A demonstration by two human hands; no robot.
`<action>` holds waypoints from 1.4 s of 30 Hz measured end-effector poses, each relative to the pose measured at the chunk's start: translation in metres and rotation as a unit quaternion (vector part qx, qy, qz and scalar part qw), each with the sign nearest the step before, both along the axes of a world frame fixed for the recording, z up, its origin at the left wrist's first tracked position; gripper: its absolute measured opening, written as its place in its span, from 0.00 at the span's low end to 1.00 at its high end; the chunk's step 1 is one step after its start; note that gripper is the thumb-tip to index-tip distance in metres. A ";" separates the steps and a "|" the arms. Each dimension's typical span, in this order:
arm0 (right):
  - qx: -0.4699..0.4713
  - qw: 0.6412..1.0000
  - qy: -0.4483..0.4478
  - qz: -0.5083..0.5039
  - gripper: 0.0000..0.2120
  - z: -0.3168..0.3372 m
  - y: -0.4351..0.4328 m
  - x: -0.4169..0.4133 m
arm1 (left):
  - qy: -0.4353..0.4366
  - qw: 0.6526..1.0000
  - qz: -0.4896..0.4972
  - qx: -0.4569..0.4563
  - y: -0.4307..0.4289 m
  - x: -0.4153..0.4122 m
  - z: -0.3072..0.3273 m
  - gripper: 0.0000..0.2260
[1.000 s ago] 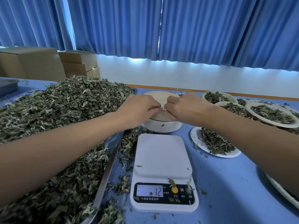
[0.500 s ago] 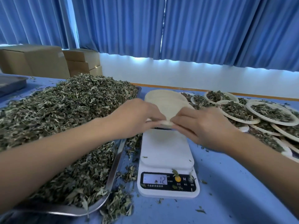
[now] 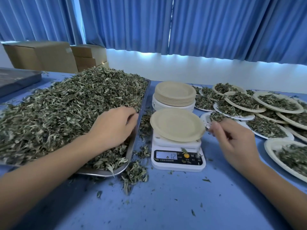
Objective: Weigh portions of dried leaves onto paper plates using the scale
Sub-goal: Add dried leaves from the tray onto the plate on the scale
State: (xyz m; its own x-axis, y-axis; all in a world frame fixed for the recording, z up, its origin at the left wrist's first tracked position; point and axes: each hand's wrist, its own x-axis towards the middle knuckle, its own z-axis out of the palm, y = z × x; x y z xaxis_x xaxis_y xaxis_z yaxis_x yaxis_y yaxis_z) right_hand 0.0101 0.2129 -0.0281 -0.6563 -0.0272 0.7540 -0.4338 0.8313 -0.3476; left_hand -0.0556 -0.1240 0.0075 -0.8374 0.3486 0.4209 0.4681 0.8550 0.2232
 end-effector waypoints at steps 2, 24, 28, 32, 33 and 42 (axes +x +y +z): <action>-0.061 0.998 -0.025 -0.022 0.23 -0.003 0.007 -0.003 | -0.081 0.993 0.054 -0.059 -0.009 -0.001 -0.010 0.12; -0.021 0.980 -0.197 -0.031 0.23 -0.010 0.019 -0.011 | -0.043 0.995 -0.015 0.093 -0.008 -0.043 0.002 0.25; -0.025 0.978 -0.205 -0.027 0.22 -0.012 0.022 -0.012 | -0.012 0.989 -0.013 0.150 -0.005 -0.059 0.008 0.25; -0.027 0.978 -0.206 -0.016 0.22 -0.011 0.023 -0.012 | 0.033 0.979 -0.011 0.200 0.002 -0.070 0.020 0.25; -0.027 0.978 -0.206 -0.013 0.22 -0.011 0.023 -0.012 | 0.050 0.975 -0.014 0.217 0.005 -0.073 0.024 0.25; -0.036 0.977 -0.210 0.004 0.21 -0.011 0.025 -0.012 | 0.116 0.937 -0.089 0.318 0.078 -0.075 0.063 0.26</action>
